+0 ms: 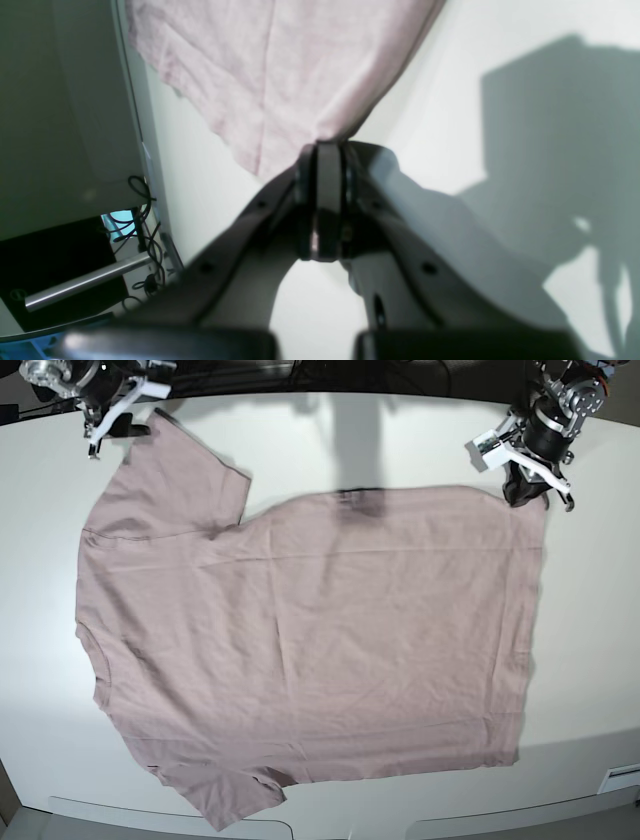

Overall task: Fold the T-shirt properly
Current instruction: 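Grasp the shirt corners with both grippers, adjusting the right gripper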

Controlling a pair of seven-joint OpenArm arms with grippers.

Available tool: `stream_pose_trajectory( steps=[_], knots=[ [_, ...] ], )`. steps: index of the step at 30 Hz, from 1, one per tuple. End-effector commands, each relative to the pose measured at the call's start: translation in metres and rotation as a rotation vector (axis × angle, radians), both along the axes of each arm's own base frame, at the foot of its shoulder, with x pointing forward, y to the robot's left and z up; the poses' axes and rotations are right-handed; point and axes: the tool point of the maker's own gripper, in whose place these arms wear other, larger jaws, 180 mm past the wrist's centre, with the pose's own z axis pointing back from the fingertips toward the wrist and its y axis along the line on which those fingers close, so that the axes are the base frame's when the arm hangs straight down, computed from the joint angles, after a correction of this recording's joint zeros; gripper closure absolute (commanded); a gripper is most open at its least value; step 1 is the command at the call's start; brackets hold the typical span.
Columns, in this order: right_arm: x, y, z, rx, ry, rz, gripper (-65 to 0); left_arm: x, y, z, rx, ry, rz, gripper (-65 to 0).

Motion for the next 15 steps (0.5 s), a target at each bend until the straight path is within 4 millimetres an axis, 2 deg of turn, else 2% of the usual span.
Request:
stream_pose_trajectory(
  steps=[1,4,7,10,15],
  knots=[
    [0.01,0.002,0.006,0.014,-0.027,0.002,-34.3,0.006,0.01,0.001,0.046,-0.03,0.017,0.0],
    [0.017,-0.003,0.006,-0.004,-0.035,-0.018,-34.3,0.006,0.01,0.001,0.046,-0.03,0.017,0.0],
    [0.007,-0.007,0.0,-0.022,0.023,-0.008,-34.3,0.006,0.009,0.001,0.045,-0.031,0.017,0.0],
    [-0.003,0.001,-0.006,0.033,0.065,0.0,-34.3,0.006,0.009,0.001,0.046,-0.03,0.017,0.0],
    [0.008,-0.002,-0.01,0.021,0.034,-0.021,-34.3,0.006,0.009,0.001,0.046,-0.03,0.017,0.0]
  ],
)
